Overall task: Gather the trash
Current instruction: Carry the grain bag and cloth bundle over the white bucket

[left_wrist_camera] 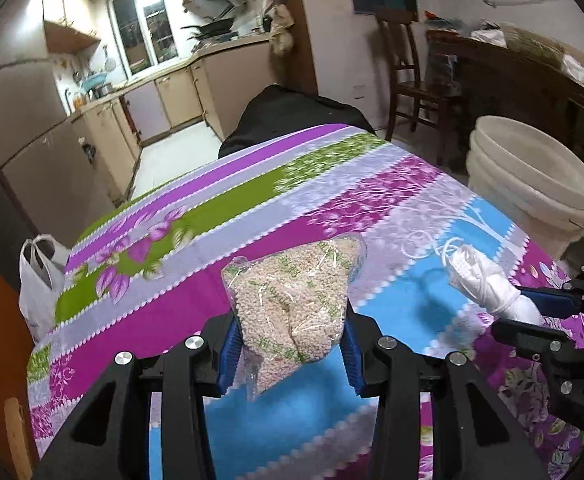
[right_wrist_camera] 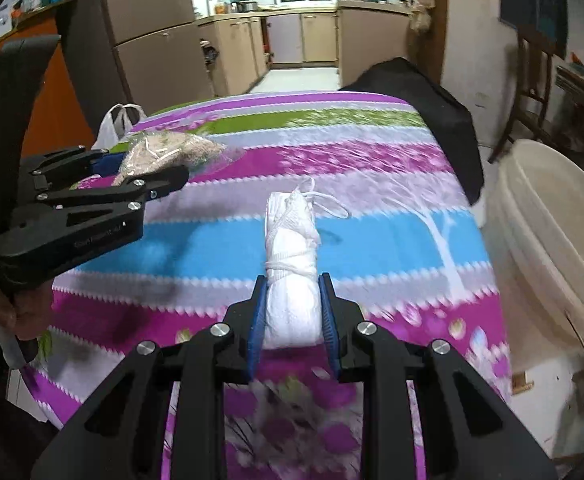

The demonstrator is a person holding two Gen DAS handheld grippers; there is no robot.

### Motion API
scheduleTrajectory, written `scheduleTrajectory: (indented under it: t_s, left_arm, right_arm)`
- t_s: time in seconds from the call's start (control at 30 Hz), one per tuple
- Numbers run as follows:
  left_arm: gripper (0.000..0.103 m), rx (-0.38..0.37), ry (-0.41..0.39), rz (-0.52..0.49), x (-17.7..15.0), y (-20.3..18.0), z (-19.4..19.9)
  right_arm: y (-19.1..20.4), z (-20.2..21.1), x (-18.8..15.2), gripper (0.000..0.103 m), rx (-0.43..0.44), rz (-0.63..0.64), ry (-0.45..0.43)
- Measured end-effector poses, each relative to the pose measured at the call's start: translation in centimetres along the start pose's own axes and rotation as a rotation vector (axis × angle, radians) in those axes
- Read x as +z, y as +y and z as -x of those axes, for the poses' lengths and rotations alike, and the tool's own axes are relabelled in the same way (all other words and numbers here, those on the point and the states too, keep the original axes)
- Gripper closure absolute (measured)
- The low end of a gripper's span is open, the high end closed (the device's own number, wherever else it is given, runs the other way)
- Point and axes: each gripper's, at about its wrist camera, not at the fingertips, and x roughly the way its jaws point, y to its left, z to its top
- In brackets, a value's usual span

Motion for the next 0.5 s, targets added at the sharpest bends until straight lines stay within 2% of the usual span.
scheduleTrajectory:
  t_s: [0.27, 0.5]
  left_arm:
    - [0.059, 0.002, -0.028, -0.064, 1.5, -3.1, 0.7]
    - [0.059, -0.014, -0.087, -0.122, 4.8, -6.0, 1.3]
  right_arm:
    - [-2.8, 2.5, -0.8, 0.079, -0.040, -0.039, -0.033]
    - [-5.3, 4.6, 0.0, 0.079, -0.071, -0.067, -0.064]
